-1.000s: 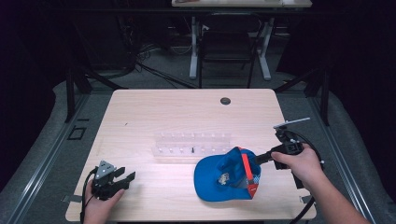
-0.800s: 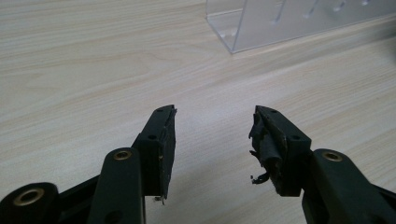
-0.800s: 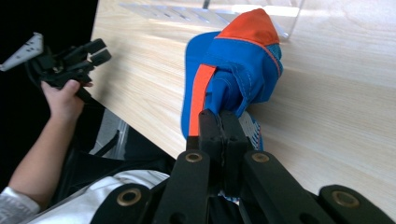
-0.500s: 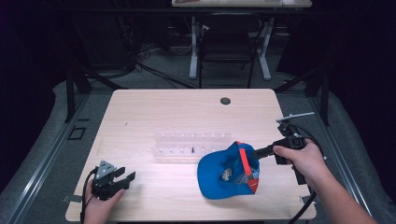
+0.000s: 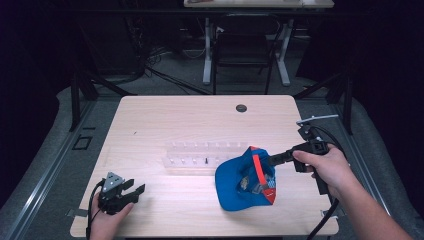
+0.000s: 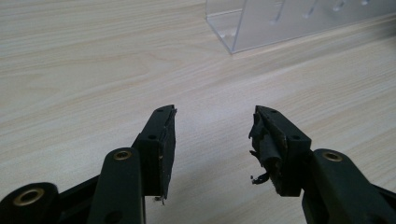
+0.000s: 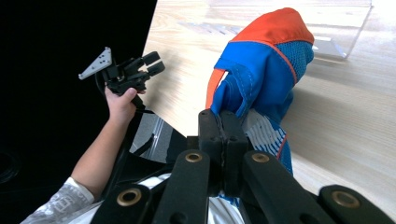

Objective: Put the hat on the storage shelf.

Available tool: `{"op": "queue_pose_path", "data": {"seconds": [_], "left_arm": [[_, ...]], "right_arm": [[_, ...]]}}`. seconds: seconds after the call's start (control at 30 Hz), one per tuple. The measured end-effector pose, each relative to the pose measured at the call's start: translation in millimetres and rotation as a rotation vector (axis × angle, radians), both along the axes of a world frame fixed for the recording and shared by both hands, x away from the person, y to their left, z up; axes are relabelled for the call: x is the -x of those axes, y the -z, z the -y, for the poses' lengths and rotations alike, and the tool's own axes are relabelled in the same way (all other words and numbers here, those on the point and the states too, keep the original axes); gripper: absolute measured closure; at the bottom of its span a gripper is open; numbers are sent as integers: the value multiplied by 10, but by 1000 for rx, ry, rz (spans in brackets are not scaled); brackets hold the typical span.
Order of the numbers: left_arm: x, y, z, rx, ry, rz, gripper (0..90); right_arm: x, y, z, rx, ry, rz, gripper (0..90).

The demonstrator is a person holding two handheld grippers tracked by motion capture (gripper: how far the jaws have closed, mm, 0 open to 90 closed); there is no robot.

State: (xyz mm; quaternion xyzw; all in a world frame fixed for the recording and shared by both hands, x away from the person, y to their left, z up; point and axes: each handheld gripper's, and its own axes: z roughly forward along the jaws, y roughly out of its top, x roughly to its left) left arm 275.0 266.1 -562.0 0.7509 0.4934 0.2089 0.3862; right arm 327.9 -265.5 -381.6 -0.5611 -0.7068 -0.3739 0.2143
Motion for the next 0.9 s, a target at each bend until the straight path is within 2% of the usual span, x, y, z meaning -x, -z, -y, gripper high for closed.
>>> {"op": "queue_pose_path", "data": {"seconds": [0.3,0.4,0.9], "left_arm": [[2,-1,-2,1,-1,0,499],[2,-1,-1,2,-1,1,498],[0,1,0,1,-1,0,498]], "right_arm": [[2,-124,-40,-30,-2,3,900],[3,-193,-54,-63,-4,3,900],[-1,-342,-71,-96,1,25,900]]}}
